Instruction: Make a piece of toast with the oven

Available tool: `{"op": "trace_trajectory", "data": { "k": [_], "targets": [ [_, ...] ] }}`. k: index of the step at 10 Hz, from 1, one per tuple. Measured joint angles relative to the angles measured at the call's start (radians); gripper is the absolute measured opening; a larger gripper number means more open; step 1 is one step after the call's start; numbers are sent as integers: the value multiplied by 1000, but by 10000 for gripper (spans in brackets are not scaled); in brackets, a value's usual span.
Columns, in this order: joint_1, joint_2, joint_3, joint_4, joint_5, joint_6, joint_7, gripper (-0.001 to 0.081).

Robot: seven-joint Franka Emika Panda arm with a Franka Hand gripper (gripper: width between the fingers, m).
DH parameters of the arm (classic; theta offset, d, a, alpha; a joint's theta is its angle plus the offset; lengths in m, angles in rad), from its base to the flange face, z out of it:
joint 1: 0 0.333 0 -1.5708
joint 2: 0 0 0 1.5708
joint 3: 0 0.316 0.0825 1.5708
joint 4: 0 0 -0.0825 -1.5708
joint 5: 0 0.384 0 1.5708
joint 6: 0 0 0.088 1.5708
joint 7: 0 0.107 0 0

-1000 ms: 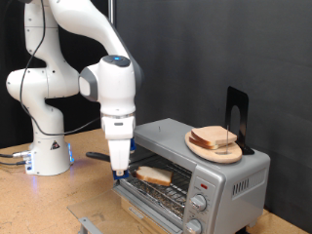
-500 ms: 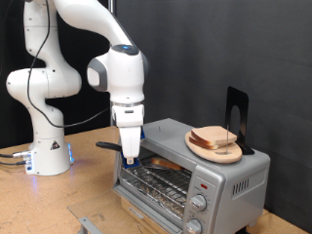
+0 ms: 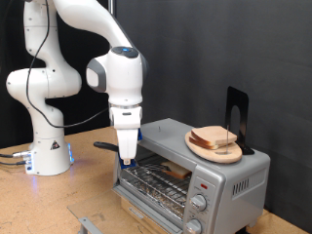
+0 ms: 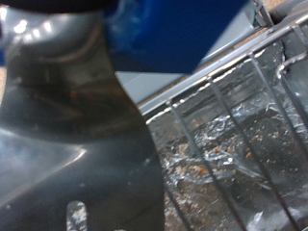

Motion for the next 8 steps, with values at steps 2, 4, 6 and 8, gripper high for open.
{"op": "trace_trajectory", "data": {
  "k": [2,4,6,8],
  "targets": [
    [-2,-19,-3,-18,9,-16,0,468],
    [-10,-36,-11,-42,15,-23,0,468],
    [-25,-43,-31,-59,23,-32,0,468],
    [-37,-45,-55,-68,76,-28,-5,468]
  ]
}}
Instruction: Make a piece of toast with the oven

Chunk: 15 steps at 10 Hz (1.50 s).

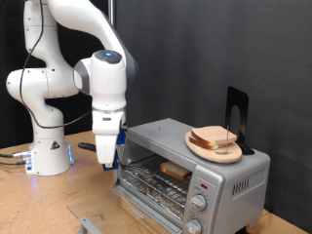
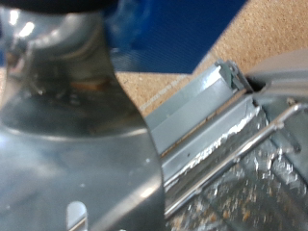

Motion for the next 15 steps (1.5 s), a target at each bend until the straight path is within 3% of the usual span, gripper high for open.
{"op": "trace_trajectory", "data": {
  "k": [1,5,7,10,15],
  "targets": [
    [0,-4,-15,-1,47,1,-13,468],
    [-3,-22,-36,-17,54,13,-49,468],
    [-8,-77,-84,-37,94,-7,-119,468],
    [-21,-159,-135,-59,102,-59,-143,468],
    [-27,-231,-197,-61,102,-120,-186,468]
  ]
}}
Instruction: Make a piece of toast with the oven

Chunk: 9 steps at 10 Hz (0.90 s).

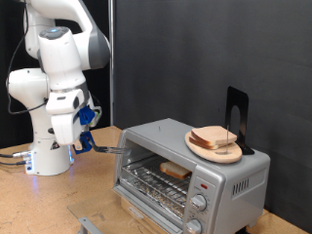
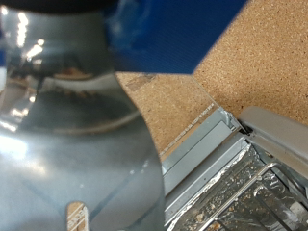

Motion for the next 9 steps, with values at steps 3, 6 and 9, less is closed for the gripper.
{"op": "trace_trajectory", "data": {
  "k": [3,6,9],
  "targets": [
    [0,-19,-12,-3,7,-6,-1,468],
    [46,-21,-11,7,97,-17,-46,468],
    [136,-47,4,55,217,-96,-62,468]
  ]
}}
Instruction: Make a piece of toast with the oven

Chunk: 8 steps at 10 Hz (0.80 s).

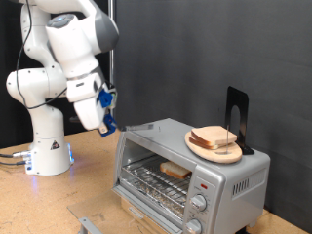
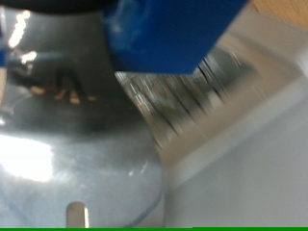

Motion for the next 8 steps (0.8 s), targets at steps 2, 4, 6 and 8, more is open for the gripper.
{"op": "trace_trajectory", "data": {
  "k": [2,4,6,8],
  "targets": [
    [40,-21,36,11,52,1,35,468],
    [40,-26,59,14,50,1,67,468],
    [43,-23,58,15,69,2,51,468],
    [64,-21,83,21,88,26,41,468]
  ]
}}
